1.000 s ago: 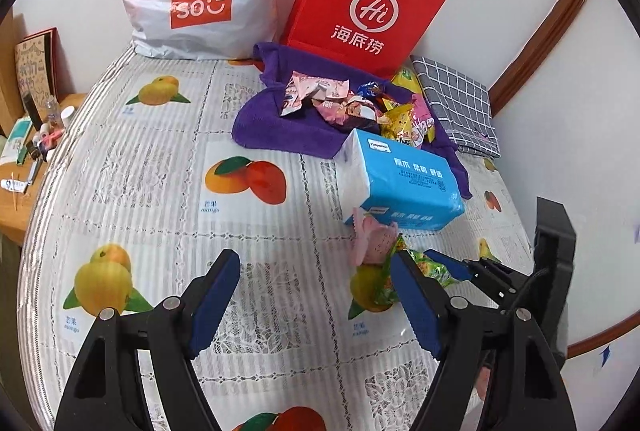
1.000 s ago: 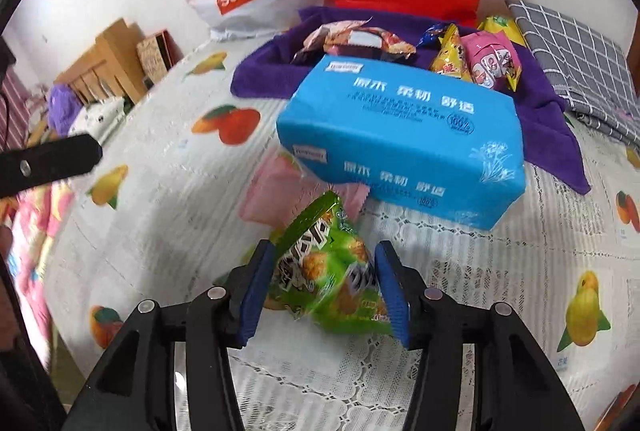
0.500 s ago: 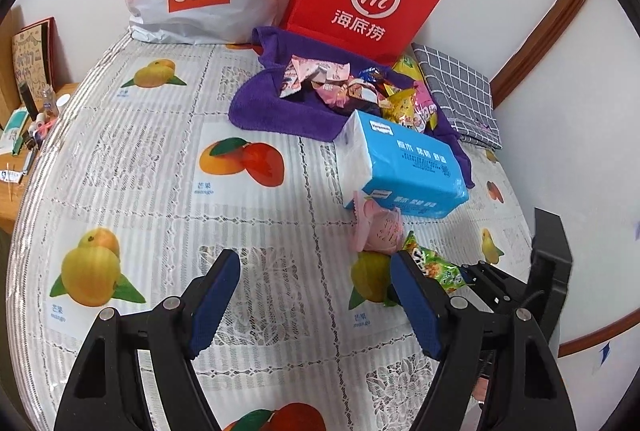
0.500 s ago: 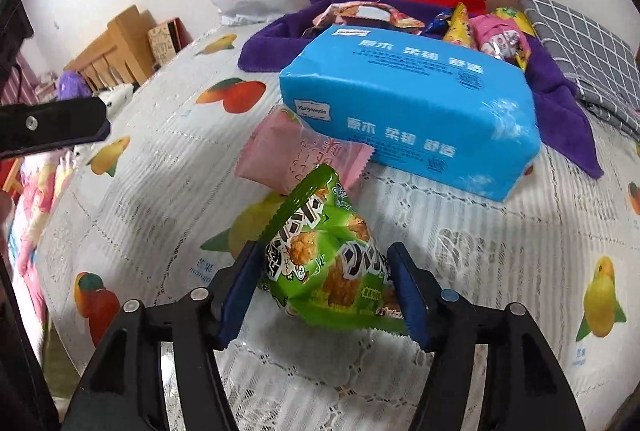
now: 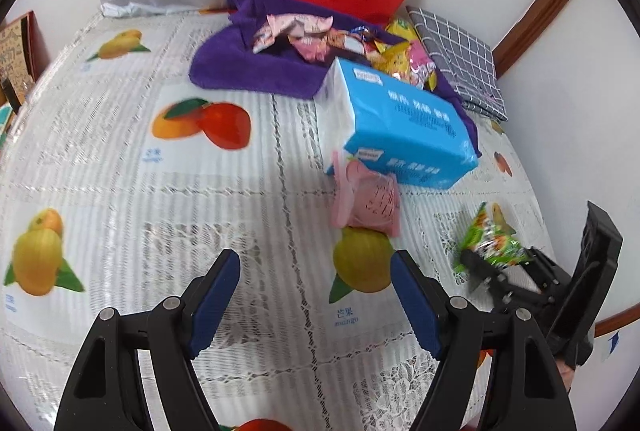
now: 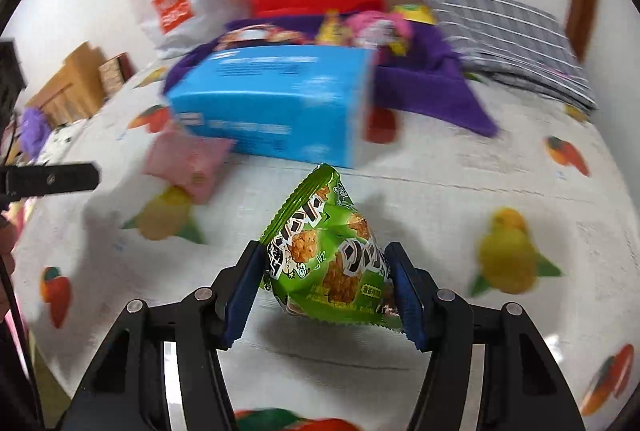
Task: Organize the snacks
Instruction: 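Grasp the green snack bag with the right gripper, then grasp the pink pastry bag with the left gripper while the right holds the green bag, then carry the green snack bag and pink pastry bag over the purple towel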
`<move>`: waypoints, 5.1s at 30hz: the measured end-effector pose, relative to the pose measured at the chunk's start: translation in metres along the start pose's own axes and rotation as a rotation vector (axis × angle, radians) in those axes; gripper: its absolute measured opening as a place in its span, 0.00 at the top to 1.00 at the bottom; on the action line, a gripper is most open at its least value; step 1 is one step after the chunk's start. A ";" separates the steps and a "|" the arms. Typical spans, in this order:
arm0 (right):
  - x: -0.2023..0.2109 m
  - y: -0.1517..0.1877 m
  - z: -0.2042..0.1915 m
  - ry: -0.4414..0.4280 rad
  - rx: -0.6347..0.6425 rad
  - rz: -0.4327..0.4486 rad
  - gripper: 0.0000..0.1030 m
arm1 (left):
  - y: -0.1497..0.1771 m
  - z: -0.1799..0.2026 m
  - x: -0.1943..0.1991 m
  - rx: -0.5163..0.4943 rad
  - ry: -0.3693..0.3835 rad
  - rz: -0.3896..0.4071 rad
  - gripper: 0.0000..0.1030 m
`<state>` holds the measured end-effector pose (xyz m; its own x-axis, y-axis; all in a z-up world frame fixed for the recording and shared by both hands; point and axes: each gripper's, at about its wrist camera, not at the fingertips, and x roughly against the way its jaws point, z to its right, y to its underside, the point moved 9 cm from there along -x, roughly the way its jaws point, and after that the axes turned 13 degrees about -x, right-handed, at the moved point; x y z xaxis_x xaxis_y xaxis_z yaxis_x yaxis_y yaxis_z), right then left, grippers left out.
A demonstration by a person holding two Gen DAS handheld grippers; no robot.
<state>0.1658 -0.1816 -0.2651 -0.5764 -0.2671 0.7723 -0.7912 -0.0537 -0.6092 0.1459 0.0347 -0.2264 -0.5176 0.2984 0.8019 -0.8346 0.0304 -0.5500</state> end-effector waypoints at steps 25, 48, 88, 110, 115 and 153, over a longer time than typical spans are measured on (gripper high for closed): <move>-0.007 -0.013 0.045 0.004 -0.132 0.049 0.39 | -0.007 0.019 -0.029 -0.041 0.021 0.073 0.13; -0.008 -0.013 0.046 -0.001 -0.124 0.045 0.37 | -0.037 0.046 -0.071 -0.193 -0.212 0.078 0.06; -0.010 -0.014 0.045 0.013 -0.089 0.035 0.35 | -0.015 0.043 -0.034 -0.117 -0.081 0.115 0.68; 0.051 -0.033 0.000 -0.101 -0.087 0.093 0.43 | -0.032 0.043 0.017 -0.082 0.000 0.194 0.68; 0.069 -0.049 -0.019 -0.125 -0.055 0.126 0.43 | -0.045 0.048 0.029 -0.094 0.000 0.218 0.68; 0.073 -0.124 -0.016 -0.130 0.013 0.153 0.43 | -0.104 0.058 0.041 -0.139 -0.022 0.267 0.68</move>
<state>0.2189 -0.1789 -0.1304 -0.6579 -0.3949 0.6413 -0.6931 -0.0155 -0.7206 0.2008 -0.0114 -0.1231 -0.7207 0.2925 0.6285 -0.6353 0.0842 -0.7677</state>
